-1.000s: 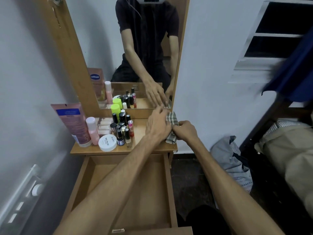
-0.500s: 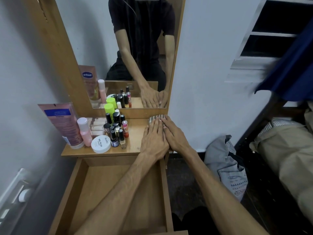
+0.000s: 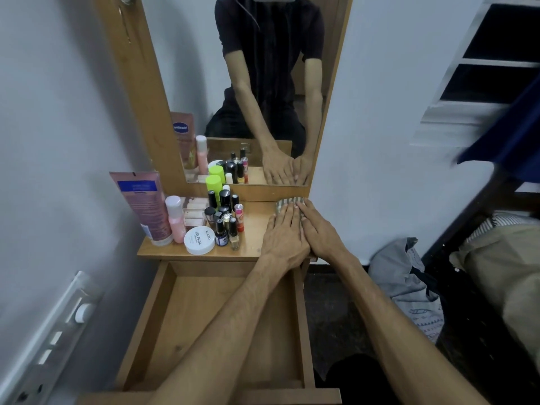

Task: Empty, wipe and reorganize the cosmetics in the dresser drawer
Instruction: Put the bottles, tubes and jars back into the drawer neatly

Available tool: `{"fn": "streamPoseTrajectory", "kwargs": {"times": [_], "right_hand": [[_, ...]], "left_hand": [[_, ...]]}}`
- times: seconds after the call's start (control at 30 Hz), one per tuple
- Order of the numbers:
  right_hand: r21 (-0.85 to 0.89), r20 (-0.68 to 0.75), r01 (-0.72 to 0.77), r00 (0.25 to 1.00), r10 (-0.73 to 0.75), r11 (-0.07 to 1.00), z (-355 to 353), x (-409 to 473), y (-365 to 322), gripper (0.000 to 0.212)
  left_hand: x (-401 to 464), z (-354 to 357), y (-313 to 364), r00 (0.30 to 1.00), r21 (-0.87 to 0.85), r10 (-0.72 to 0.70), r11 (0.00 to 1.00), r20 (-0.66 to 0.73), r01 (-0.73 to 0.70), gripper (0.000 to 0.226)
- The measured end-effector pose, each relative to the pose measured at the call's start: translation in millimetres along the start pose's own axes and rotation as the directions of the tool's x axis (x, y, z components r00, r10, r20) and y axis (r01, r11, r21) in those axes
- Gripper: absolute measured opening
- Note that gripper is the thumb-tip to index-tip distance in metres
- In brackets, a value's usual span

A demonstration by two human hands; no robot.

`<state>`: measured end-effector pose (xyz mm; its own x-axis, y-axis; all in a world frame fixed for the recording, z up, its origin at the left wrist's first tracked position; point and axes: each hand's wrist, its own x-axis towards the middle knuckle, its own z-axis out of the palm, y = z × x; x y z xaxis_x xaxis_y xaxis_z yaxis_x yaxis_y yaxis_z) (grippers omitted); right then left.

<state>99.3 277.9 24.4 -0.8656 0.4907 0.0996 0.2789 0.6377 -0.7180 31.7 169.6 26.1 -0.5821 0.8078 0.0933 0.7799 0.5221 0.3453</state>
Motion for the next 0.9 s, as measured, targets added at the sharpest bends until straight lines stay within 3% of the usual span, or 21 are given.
{"fn": "streamPoseTrajectory", "kwargs": {"times": [0.13,0.23,0.33,0.47,0.57,0.73,0.9], "right_hand": [[-0.11,-0.017,0.022,1.0,-0.024,0.994,-8,-1,-8,0.052],[-0.08,-0.184,0.055,0.98,-0.069,0.995,-11,-12,-24,0.051],[-0.012,-0.367,0.082,0.927,-0.08,0.997,-8,-24,-49,0.042],[0.064,-0.476,0.138,0.874,-0.092,0.988,7,-37,-82,0.014],[0.118,-0.47,0.169,0.878,-0.095,0.979,26,-49,-100,0.01],[0.152,-0.445,0.145,0.893,-0.063,0.978,53,-61,-119,0.011],[0.086,-0.416,0.119,0.906,-0.073,0.989,66,-58,-141,0.021]], "left_hand": [[-9,-14,1,0.999,-0.1,0.007,0.995,-0.043,-0.011,0.062],[-28,-28,6,0.971,-0.196,0.036,0.977,-0.236,-0.084,0.05],[-51,-44,7,0.882,-0.236,0.014,0.961,-0.471,-0.141,0.028],[-85,-66,-7,0.765,-0.274,-0.067,0.951,-0.64,-0.146,0.01],[-112,-77,-29,0.722,-0.34,-0.155,0.933,-0.674,-0.116,0.004],[-142,-86,-73,0.687,-0.48,-0.381,0.875,-0.618,0.053,0.007],[-133,-91,-96,0.722,-0.483,-0.441,0.859,-0.532,0.169,0.012]]}}
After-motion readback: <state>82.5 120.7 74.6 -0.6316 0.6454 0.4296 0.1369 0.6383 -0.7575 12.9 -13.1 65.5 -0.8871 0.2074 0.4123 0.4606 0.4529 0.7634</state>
